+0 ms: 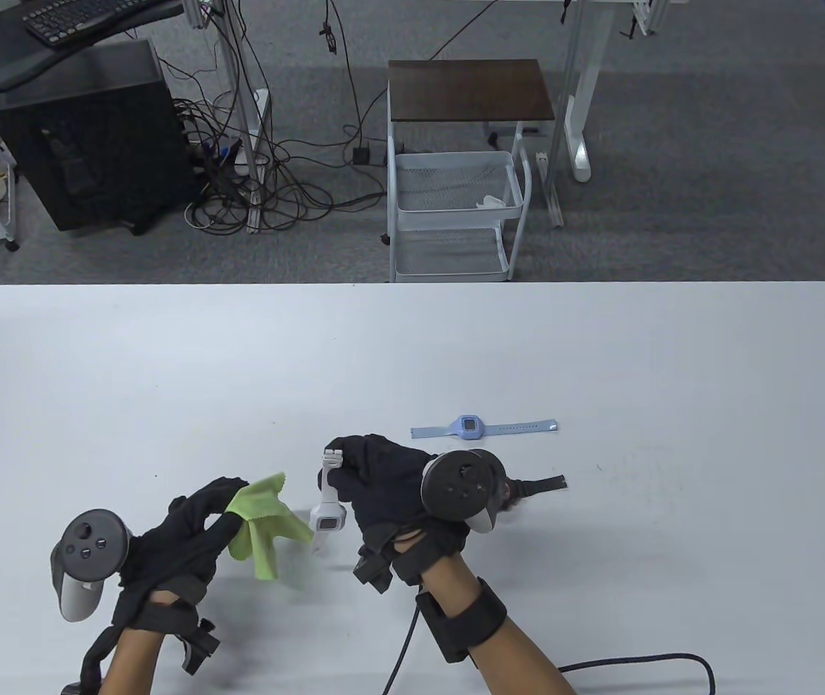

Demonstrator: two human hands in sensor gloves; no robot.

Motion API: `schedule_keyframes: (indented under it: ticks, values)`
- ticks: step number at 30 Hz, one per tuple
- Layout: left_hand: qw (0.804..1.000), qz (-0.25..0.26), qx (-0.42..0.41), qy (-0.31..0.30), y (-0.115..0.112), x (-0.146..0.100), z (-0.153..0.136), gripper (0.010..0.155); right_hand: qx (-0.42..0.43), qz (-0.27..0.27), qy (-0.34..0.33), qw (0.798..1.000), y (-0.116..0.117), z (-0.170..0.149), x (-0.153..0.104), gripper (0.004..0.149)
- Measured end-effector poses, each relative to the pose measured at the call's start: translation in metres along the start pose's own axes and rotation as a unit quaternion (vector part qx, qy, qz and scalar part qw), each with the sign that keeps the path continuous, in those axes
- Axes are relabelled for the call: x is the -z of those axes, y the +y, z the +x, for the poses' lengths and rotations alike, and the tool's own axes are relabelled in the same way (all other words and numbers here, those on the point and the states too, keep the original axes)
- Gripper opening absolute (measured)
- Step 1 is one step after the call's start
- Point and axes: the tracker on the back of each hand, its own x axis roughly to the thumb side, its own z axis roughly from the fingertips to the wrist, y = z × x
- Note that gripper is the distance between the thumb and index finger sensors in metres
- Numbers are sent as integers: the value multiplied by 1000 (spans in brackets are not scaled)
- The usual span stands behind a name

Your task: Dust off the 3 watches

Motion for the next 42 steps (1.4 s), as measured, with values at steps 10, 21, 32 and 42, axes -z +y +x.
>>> schedule_keyframes:
  ticks: [10, 21, 32, 42]
  values:
    - [994, -70, -75, -42, -34, 6, 9, 45, 28, 21, 13, 999, 14, 0, -6, 42]
    - [966, -154, -195, -68, -60, 12, 10, 48, 3, -7, 21, 1000, 14, -10, -11, 42]
    - [970, -176, -158, -63, -64, 13, 12, 51, -16, -28, 22, 999, 13, -15, -14, 42]
    - [979, -154, -127, -38, -75, 13, 9, 70, -9, -33, -3, 999, 31, -10, -18, 43]
